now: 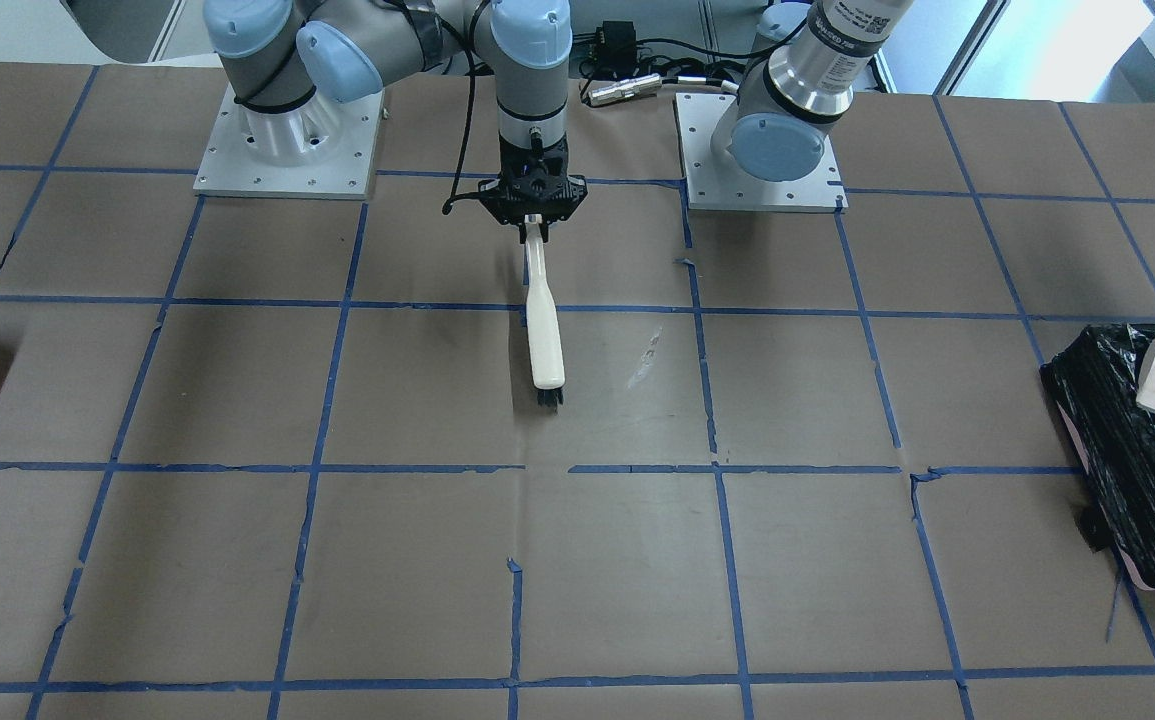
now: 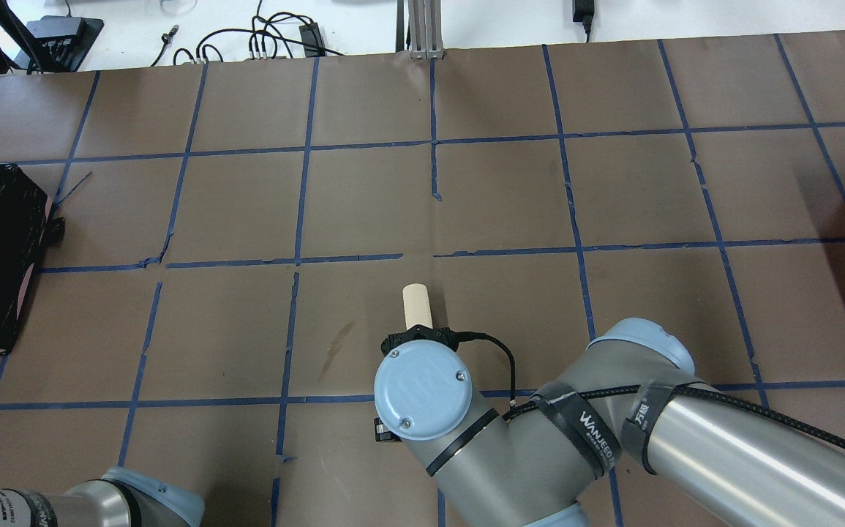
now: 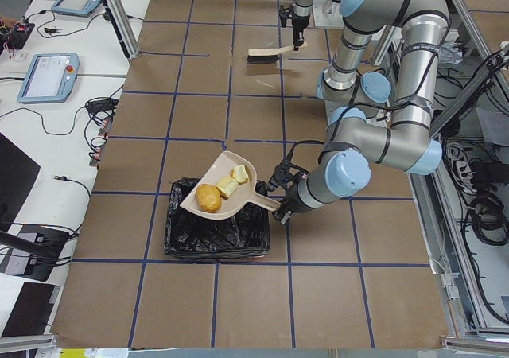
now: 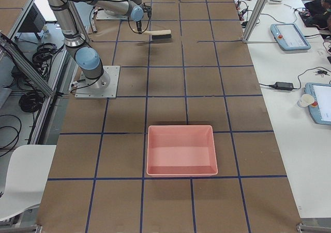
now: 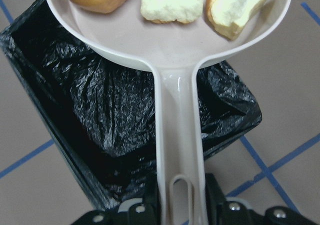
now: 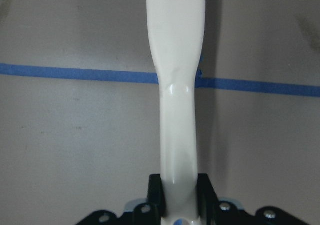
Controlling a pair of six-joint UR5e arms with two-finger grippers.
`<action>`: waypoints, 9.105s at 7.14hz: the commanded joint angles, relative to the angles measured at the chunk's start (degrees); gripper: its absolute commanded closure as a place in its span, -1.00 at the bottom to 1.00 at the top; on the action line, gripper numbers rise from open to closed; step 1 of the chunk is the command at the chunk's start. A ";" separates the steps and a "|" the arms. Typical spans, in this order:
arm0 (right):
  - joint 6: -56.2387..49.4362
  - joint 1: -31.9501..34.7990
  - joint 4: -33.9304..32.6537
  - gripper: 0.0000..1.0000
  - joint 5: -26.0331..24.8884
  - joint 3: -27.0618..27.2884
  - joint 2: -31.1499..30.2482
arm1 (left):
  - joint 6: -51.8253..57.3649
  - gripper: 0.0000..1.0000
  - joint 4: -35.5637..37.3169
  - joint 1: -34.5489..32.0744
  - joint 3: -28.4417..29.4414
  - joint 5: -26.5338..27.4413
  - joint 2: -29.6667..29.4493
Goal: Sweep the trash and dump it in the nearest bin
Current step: 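Tilt dustpan over trash bag with left gripper to dump bread, then lower brush to table and release it with right gripper, then bring empty dustpan back from trash bag with left gripper, then set dustpan down beside brush and open left gripper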
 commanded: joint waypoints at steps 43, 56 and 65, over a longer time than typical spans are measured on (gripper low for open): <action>-29.17 -34.65 39.06 -1.00 -0.53 -48.84 12.39 | -90.81 0.91 22.37 -75.80 -19.43 19.08 7.19; -33.11 -37.90 38.27 -1.00 -1.23 -47.44 11.43 | -120.13 0.91 37.71 -97.80 -20.51 17.93 -4.32; -33.04 -37.47 37.48 -1.00 -1.15 -45.50 11.25 | -121.36 -1.00 36.60 -95.46 -19.11 23.03 -1.98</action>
